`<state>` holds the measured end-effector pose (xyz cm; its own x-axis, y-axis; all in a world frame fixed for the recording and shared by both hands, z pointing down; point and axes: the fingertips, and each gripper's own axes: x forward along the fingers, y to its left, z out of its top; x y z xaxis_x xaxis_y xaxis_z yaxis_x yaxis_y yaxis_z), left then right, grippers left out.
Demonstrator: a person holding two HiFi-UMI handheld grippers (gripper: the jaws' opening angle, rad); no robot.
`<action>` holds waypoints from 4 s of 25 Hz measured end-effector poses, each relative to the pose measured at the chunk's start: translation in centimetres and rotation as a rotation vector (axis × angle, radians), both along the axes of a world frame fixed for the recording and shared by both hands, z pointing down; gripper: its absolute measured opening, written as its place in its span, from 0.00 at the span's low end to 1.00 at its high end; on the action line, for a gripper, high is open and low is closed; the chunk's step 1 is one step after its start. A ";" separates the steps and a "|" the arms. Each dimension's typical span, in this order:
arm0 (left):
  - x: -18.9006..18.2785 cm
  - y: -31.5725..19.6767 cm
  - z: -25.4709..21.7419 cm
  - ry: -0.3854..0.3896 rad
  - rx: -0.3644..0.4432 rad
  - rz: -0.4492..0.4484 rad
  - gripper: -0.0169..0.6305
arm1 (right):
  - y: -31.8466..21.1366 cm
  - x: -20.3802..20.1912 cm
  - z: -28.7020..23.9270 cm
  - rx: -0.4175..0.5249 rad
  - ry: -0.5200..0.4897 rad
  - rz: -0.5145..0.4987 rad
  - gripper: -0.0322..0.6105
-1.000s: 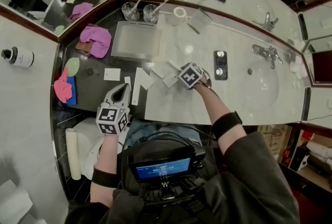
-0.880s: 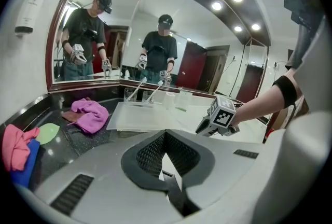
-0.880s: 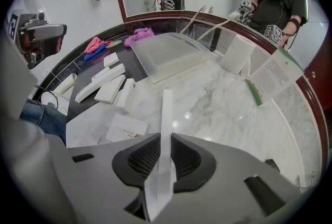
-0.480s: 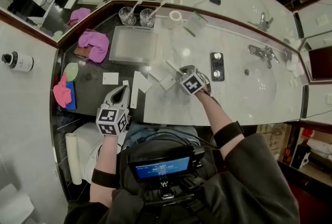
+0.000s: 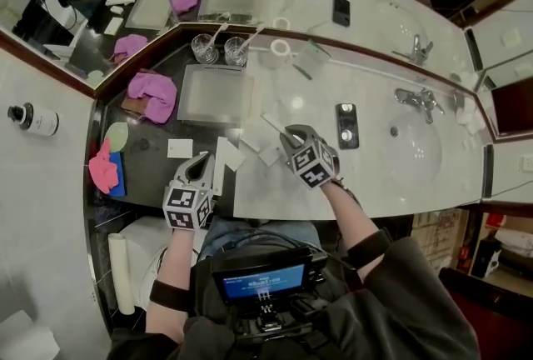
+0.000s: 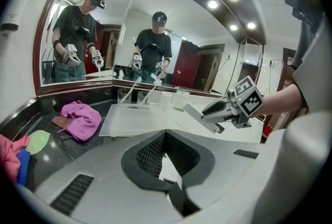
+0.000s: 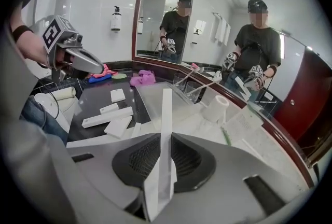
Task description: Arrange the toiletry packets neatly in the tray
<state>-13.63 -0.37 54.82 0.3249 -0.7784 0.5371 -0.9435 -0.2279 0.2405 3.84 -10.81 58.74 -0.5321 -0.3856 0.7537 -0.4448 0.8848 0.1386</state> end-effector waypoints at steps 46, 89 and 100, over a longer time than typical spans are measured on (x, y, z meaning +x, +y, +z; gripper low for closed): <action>-9.8 -10.0 4.8 -0.016 -0.026 -0.146 0.03 | -14.4 -22.4 7.8 0.201 0.334 -0.414 0.36; 1.3 0.2 -4.0 -0.082 0.055 -0.135 0.03 | 2.9 3.2 -6.2 -0.034 -0.215 0.069 0.07; 2.4 1.4 -2.7 -0.071 0.024 -0.176 0.03 | 4.7 4.9 -5.3 -0.066 -0.214 0.066 0.07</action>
<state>-11.21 0.99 52.11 0.1449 -0.8329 0.5342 -0.9837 -0.0630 0.1687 8.70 -6.14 53.46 -0.6579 -0.3786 0.6511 -0.5153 0.8567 -0.0225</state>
